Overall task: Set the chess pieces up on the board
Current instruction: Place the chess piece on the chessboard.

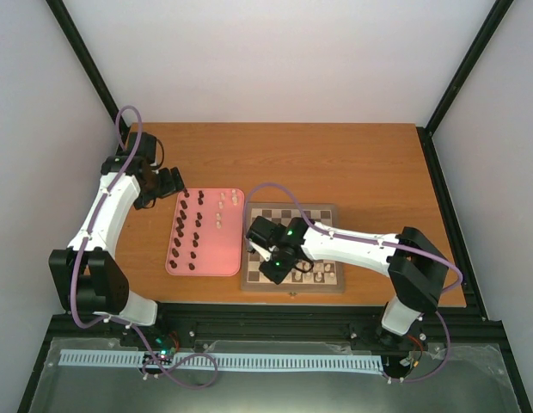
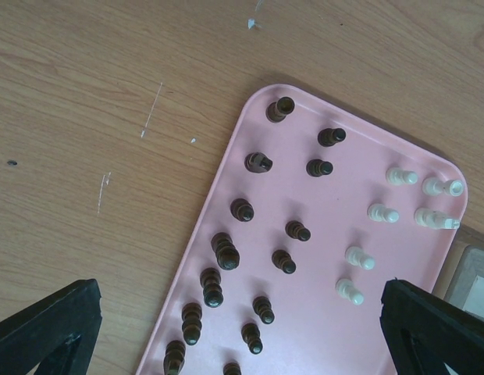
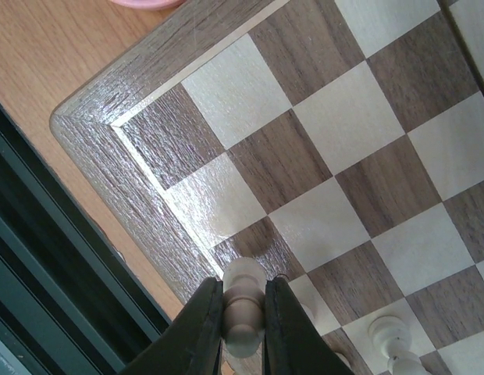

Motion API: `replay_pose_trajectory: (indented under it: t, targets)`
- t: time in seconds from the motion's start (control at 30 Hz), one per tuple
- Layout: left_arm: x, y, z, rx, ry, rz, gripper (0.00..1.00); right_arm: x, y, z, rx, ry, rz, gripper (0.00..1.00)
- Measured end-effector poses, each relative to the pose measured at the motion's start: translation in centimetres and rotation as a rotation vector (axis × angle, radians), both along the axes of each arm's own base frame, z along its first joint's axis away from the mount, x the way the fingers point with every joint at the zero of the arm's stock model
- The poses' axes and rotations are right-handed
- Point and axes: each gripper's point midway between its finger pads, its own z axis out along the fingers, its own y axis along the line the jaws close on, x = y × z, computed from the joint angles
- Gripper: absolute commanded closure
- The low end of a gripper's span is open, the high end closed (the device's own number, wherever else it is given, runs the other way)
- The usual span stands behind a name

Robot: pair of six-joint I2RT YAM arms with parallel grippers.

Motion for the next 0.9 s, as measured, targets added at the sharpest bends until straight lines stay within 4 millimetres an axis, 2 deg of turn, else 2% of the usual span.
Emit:
replay_pose_trajectory:
  t: [0.57, 0.9]
  targets:
    - [0.0, 0.0, 0.0, 0.000, 0.000, 0.000, 0.00, 0.4, 0.2, -0.8, -0.001, -0.016, -0.003, 0.86]
    - [0.1, 0.0, -0.1, 0.000, 0.003, 0.000, 0.00, 0.1, -0.3, -1.4, -0.017, -0.006, -0.003, 0.79]
